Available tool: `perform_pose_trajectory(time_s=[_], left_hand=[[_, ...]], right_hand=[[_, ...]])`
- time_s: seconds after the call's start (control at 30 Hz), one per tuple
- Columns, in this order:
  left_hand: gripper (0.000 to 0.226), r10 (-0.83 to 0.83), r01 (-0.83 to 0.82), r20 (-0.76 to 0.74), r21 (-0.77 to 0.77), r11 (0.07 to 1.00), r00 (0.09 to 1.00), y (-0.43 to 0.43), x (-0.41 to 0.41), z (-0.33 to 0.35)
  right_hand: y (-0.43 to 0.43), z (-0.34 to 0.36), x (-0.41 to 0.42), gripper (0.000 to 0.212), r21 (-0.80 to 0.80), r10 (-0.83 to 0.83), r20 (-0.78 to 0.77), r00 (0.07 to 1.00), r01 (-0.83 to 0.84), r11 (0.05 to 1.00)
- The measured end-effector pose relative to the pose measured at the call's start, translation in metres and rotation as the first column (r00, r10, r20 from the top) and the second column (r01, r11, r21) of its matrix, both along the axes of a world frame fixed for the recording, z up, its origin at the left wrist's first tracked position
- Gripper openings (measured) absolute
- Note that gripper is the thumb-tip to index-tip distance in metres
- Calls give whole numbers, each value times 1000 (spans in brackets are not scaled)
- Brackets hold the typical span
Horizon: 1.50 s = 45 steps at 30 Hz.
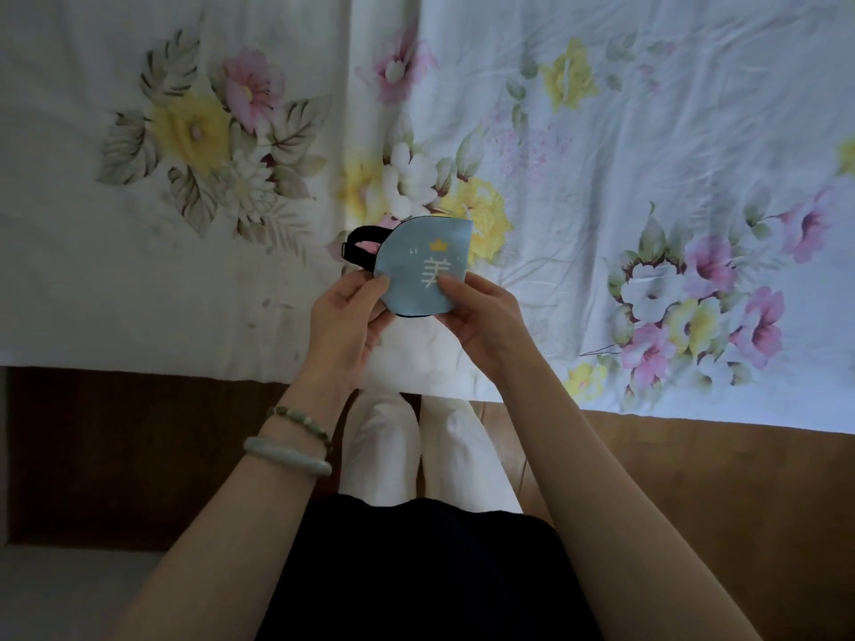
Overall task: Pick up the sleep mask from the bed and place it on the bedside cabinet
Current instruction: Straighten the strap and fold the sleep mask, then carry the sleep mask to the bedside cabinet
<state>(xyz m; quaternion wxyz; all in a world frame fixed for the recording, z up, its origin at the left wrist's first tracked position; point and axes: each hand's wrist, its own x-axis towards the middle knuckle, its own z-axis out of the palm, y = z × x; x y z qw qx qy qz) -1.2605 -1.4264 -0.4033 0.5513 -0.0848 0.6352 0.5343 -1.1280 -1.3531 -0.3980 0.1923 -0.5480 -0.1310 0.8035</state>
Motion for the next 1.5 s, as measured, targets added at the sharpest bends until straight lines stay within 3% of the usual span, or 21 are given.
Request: perform_pose_trajectory(time_s=[0.2, 0.47, 0.7, 0.93, 1.17, 1.5], left_hand=[[16, -41, 39, 26, 55, 998, 999, 5, 8, 87], [12, -313, 312, -18, 175, 934, 949, 12, 28, 218], [8, -600, 599, -75, 225, 768, 797, 16, 90, 299], [12, -815, 811, -147, 296, 505, 561, 10, 191, 352], [23, -904, 887, -183, 344, 309, 386, -14, 306, 387], [21, -946, 907, -182, 379, 185, 269, -44, 462, 398]], right_hand=[[-10, 84, 10, 21, 57, -116, 53, 992, 113, 992], [-35, 217, 50, 9, 173, -315, -14, 949, 313, 934], [-87, 298, 112, 9, 271, -596, -56, 801, 587, 763], [-141, 350, 198, 14, 389, -801, -44, 597, 749, 537], [-192, 379, 294, 11, 465, -893, -90, 442, 811, 354], [-239, 392, 438, 27, 487, -916, -159, 368, 836, 252]])
